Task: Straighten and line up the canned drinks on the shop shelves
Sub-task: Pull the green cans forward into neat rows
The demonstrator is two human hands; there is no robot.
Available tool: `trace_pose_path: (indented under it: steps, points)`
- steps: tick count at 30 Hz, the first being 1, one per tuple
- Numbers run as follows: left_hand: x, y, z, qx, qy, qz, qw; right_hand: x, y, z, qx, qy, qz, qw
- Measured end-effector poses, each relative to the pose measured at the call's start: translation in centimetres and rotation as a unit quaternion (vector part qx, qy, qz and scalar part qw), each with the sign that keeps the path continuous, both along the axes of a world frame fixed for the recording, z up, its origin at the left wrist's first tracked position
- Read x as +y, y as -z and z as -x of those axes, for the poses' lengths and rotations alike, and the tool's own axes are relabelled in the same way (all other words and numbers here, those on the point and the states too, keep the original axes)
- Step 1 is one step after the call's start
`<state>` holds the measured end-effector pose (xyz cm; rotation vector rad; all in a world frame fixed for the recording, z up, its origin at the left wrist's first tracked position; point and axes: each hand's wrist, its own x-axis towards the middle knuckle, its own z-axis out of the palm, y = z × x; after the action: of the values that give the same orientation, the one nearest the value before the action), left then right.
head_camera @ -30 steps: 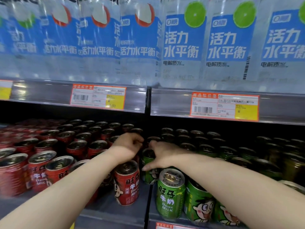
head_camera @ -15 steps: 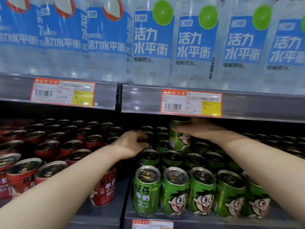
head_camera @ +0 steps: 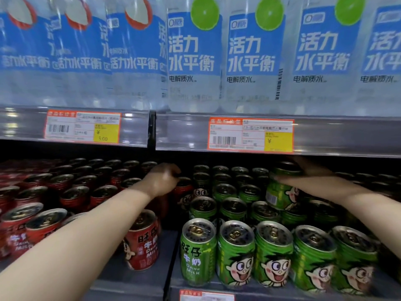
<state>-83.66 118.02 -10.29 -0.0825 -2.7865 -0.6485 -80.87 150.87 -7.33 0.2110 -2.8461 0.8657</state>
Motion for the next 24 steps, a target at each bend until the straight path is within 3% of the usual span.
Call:
trace_pose_path:
  steps: [11,17,24]
  points:
    - [-0.8,2.2,-1.7,0.001,0.019,0.023,1.000,-7.9,-0.8,0.9,0.153,-0.098,-0.114,0.977]
    - [-3.4,1.9,-3.2,-0.016,-0.012,0.037,0.999,-15.6,0.4,3.1,0.081,-0.185,-0.159,0.966]
    - [-5.4,1.9,-6.2,-0.065,0.007,0.088,0.994,-21.8,2.1,6.1,0.013,-0.201,-0.251,0.947]
